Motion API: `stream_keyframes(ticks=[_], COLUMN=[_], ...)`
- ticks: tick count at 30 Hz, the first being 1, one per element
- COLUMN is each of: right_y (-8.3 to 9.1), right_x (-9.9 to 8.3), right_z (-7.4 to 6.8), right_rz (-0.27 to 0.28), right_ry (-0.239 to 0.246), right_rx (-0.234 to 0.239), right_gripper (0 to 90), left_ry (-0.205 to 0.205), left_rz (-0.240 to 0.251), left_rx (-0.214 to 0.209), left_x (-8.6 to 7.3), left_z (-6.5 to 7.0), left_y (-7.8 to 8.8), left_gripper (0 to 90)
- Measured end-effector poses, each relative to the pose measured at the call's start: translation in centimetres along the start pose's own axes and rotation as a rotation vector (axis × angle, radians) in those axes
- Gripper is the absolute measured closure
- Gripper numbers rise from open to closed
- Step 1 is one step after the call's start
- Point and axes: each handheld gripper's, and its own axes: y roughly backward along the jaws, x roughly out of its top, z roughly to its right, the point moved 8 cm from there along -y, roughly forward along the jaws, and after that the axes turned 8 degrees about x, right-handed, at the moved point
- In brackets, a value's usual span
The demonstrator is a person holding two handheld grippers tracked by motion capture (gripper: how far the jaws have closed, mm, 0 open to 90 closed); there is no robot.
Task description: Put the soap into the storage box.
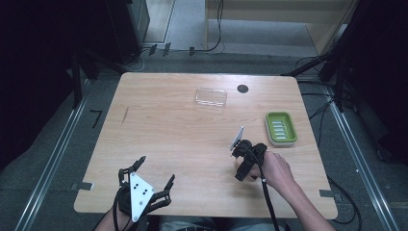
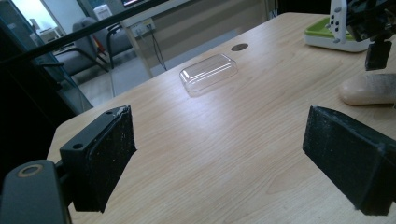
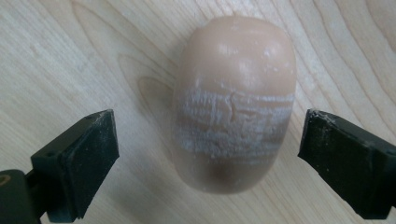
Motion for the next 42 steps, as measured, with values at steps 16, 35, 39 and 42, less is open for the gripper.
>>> stream_keyframes(ticks=[16,35,39,42], right_y=[-1.4,-1.5,-1.4,-1.3], right_x=[0.2,0.2,0.2,0.2], right_z=[0.5,0.9,0.9,1.0], right_rz=[-0.015,-0.008,0.000,0.002], right_ry=[-0.022,-0.031,-0.033,-0.026], right_rx=[0.025,0.012,0.013,0.016], right_gripper=[5.9,24.6,28.1,32.6], left_ry=[-0.004,-0.010,-0.011,-0.011], left_rz=[0.005,0.009,0.008,0.009], left_rx=[0.001,-0.001,0.000,0.000], left_x=[0.0,0.1,0.1,0.1], left_z=[0.1,0.1,0.1,0.1], left_y=[0.0,0.1,0.1,0.1], left_gripper=[9.9,9.9,9.9,9.9])
